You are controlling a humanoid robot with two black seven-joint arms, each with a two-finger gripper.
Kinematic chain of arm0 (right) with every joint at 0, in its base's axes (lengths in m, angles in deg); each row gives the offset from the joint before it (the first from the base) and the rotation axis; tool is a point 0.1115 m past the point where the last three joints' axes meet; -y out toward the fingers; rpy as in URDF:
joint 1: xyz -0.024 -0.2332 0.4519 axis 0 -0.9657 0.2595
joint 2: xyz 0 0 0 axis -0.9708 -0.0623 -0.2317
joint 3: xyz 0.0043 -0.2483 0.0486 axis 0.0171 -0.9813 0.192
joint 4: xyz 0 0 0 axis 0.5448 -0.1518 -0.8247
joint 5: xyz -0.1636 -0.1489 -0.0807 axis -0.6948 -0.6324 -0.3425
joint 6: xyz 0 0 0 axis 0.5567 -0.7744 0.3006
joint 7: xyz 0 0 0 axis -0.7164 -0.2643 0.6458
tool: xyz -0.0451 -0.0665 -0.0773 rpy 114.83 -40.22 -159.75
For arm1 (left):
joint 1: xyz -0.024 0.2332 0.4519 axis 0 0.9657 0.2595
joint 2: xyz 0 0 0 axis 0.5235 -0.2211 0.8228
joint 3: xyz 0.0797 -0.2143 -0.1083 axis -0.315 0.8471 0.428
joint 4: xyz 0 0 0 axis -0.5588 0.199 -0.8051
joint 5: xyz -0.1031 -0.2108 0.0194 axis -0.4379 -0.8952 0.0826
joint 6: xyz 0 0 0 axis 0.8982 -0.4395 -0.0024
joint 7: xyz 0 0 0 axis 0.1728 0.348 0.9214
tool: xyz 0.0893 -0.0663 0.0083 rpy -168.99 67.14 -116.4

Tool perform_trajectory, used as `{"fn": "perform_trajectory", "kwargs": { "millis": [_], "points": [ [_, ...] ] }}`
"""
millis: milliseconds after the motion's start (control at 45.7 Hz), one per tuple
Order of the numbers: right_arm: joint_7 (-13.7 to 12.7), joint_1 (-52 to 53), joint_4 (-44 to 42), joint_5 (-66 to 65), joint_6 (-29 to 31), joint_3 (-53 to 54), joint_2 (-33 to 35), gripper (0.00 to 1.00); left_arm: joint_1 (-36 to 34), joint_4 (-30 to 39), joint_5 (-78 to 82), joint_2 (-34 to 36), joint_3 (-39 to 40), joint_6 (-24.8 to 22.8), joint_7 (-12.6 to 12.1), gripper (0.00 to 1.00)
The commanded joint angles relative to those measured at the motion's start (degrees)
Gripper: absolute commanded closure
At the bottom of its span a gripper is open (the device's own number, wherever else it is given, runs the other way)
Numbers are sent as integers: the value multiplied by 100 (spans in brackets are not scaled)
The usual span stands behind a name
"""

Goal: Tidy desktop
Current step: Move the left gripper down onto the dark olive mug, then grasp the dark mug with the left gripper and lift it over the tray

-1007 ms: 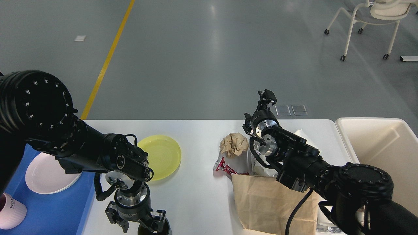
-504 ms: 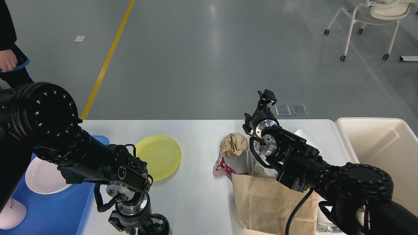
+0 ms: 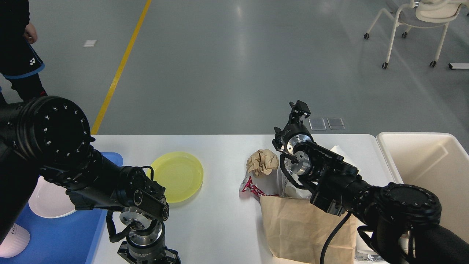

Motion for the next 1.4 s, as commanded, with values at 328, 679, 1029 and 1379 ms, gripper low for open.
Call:
{"fn": "perform_trajectory", "kwargs": {
  "millis": [328,679,1029,1379],
  "points": [
    [0,-8,0,0,0,0,0,0,-323,150,28,134,-71,29,-46,100],
    [0,0,0,0,0,0,0,0,-1263,589,37,819,-19,-85,-46,100],
    [0,0,0,0,0,0,0,0,-3161,730,230,2884,-19,-2070,-574,100],
    [0,0,0,0,0,0,0,0,-4788,713,889,4379,-106,-3038,-776,100]
  ]
}}
